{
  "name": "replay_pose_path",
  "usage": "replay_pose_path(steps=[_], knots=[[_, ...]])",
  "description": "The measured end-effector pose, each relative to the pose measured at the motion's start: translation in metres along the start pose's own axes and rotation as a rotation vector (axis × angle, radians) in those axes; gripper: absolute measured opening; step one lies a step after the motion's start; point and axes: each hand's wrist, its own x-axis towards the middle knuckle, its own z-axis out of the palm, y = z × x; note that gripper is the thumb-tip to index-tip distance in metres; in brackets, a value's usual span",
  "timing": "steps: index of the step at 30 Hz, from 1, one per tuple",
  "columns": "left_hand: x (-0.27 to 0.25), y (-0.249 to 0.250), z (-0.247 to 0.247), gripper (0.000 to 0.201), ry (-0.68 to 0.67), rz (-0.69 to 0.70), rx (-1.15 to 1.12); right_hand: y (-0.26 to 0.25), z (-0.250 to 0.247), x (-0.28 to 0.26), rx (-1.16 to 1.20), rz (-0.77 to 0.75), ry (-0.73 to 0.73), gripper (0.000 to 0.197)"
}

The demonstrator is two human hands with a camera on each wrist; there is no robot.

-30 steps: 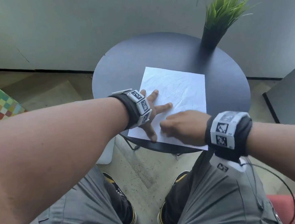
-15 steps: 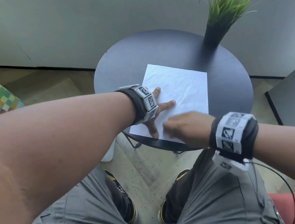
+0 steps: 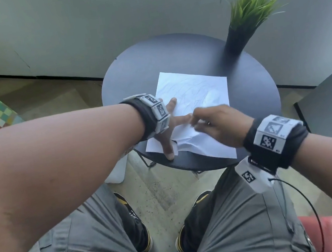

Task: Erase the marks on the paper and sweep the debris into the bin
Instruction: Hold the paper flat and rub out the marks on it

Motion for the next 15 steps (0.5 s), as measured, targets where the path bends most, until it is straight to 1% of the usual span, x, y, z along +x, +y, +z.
replay_pose_path(steps=[2,3,5,6,7,9,10,11,13,14,15], knots=[[-0.002,-0.002,0.000,0.125,-0.003,-0.012,-0.067,0.018,-0.009,0.004,-0.018,0.114,0.037,0.013],[-0.002,-0.002,0.000,0.117,0.006,-0.016,-0.122,0.025,-0.009,0.004,-0.036,0.155,0.016,0.014],[-0.002,-0.001,0.003,0.099,0.050,-0.019,-0.229,0.034,-0.003,0.002,-0.079,0.201,-0.076,0.014],[-0.002,-0.001,0.005,0.095,0.071,-0.022,-0.258,0.034,0.001,0.000,-0.106,0.213,-0.118,0.014],[-0.003,0.000,0.008,0.095,0.087,-0.025,-0.265,0.032,0.005,-0.002,-0.135,0.212,-0.142,0.014],[-0.003,0.003,0.015,0.104,0.107,-0.028,-0.236,0.027,0.009,-0.006,-0.187,0.177,-0.135,0.015],[-0.004,0.004,0.018,0.108,0.110,-0.029,-0.224,0.022,0.012,-0.007,-0.213,0.134,-0.139,0.015],[-0.005,0.005,0.019,0.112,0.108,-0.031,-0.220,0.016,0.015,-0.009,-0.236,0.077,-0.166,0.015],[-0.004,0.005,0.019,0.118,0.093,-0.033,-0.202,-0.001,0.024,-0.013,-0.252,-0.056,-0.270,0.014],[-0.003,0.004,0.018,0.121,0.085,-0.034,-0.184,-0.006,0.026,-0.013,-0.259,-0.104,-0.307,0.012],[-0.001,0.003,0.016,0.124,0.076,-0.034,-0.171,-0.007,0.024,-0.010,-0.276,-0.115,-0.319,0.011]])
